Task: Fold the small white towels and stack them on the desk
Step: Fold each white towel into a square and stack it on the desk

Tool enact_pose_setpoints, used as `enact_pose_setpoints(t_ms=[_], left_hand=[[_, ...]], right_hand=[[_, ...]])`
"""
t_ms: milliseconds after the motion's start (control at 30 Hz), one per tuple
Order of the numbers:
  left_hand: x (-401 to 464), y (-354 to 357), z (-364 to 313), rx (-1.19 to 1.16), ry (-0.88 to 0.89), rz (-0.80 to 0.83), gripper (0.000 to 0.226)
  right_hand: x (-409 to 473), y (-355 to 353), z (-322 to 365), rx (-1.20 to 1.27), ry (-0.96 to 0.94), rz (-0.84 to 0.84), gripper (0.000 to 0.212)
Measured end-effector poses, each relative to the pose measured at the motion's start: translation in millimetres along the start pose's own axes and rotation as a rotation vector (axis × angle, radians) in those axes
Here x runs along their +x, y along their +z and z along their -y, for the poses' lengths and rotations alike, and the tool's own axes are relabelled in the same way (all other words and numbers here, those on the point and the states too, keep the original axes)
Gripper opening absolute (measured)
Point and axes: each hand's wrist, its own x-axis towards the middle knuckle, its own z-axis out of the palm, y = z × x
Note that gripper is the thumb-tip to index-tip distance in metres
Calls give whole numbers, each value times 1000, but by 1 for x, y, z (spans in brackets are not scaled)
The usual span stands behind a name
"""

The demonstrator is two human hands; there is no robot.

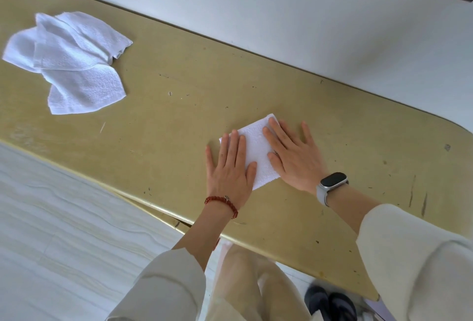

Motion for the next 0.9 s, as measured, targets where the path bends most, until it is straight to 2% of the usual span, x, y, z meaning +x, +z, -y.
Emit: enact_pose_setpoints(t_ms=[200, 300, 367, 433, 467, 533, 600, 700, 767, 833, 900], left_hand=[[0, -2, 3, 25, 31, 6, 62], [3, -7, 1, -29, 24, -1, 59], [5, -13, 2, -154, -2, -77, 55], [8, -24, 3, -341, -122, -195, 46], [9, -29, 2, -444, -236, -239, 39], [12, -38, 0, -729, -563, -196, 29], [17, -42, 2, -938, -858, -73, 24], [23, -46, 4, -957, -935, 50, 19], [28, -50, 3, -934, -929, 104, 16], [31, -52, 2, -875, -919, 152, 11], [31, -53, 0, -821, -899, 176, 8]], right_hand=[[0, -1, 0, 32, 23, 108, 65], [-2, -8, 1, 156, 23, 148, 72], [-11, -16, 5, 334, 117, -7, 63], [-18, -23, 8, 532, 321, -192, 40], [-17, -24, 8, 627, 440, -203, 32], [-6, -28, 7, 782, 639, -141, 27], [9, -33, 6, 799, 730, -46, 26], [28, -33, 6, 645, 757, 132, 19], [36, -33, 9, 604, 759, 214, 26], [40, -36, 12, 603, 763, 238, 30], [40, -41, 17, 667, 743, 170, 31]])
